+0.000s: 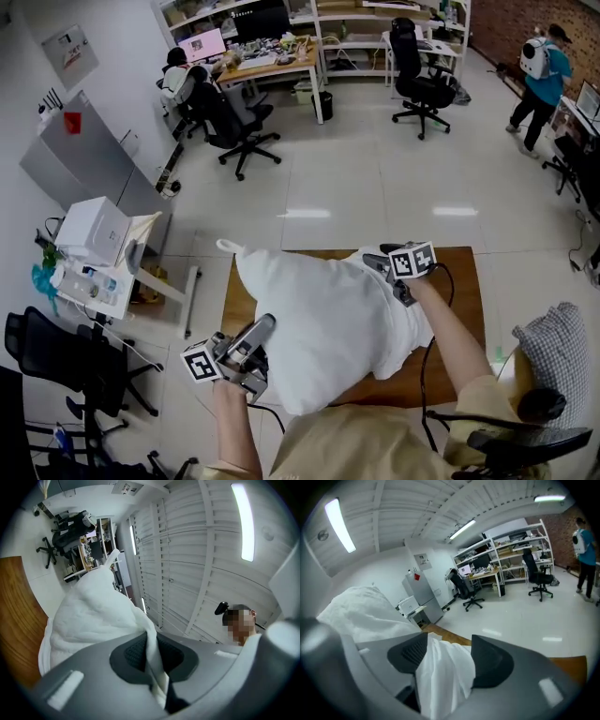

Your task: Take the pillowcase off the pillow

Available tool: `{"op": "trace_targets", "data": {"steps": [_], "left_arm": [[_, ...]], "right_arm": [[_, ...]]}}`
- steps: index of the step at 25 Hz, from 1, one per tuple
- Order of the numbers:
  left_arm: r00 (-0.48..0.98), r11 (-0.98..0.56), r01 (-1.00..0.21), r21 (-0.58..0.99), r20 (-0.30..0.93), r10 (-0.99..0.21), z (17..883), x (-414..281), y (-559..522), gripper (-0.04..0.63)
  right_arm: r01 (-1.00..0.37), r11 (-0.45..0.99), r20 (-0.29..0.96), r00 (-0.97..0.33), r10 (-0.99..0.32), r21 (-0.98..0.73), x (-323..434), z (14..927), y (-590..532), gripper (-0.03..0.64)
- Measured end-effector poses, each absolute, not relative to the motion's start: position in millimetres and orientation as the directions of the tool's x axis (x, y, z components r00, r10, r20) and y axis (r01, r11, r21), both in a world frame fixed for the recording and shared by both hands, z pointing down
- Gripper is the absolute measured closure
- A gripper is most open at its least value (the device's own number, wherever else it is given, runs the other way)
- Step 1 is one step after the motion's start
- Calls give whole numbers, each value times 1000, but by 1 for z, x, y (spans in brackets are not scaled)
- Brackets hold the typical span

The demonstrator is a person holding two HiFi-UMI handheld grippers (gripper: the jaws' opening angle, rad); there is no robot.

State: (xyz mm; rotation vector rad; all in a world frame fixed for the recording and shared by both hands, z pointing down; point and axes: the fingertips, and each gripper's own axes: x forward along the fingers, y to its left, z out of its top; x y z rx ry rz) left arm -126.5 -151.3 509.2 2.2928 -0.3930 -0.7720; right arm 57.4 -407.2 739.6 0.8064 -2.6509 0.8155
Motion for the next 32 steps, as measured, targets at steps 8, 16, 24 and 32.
{"op": "trace_targets", "data": {"steps": [8,16,24,32], "left_arm": [[756,-673,-107,732,-380,-533,534,-128,-172,575],[764,-677,-147,721,-352,-541,534,-142,-172,575],[753,-661,-196,724,-321,-575,539,-134,-179,575],[749,-705,-136,696,-394,-533,529,-109,-177,577]], "right_arm": [[-579,660,586,-770,-250,-478,6,842,-439,374],[-615,647,583,-751,-309,-450,8,855,-452,563],[-583,549,480,-810,-336,-599,55,855,-478,578],[-714,459,562,-700,-440,-529,118,892,-514,592]]}}
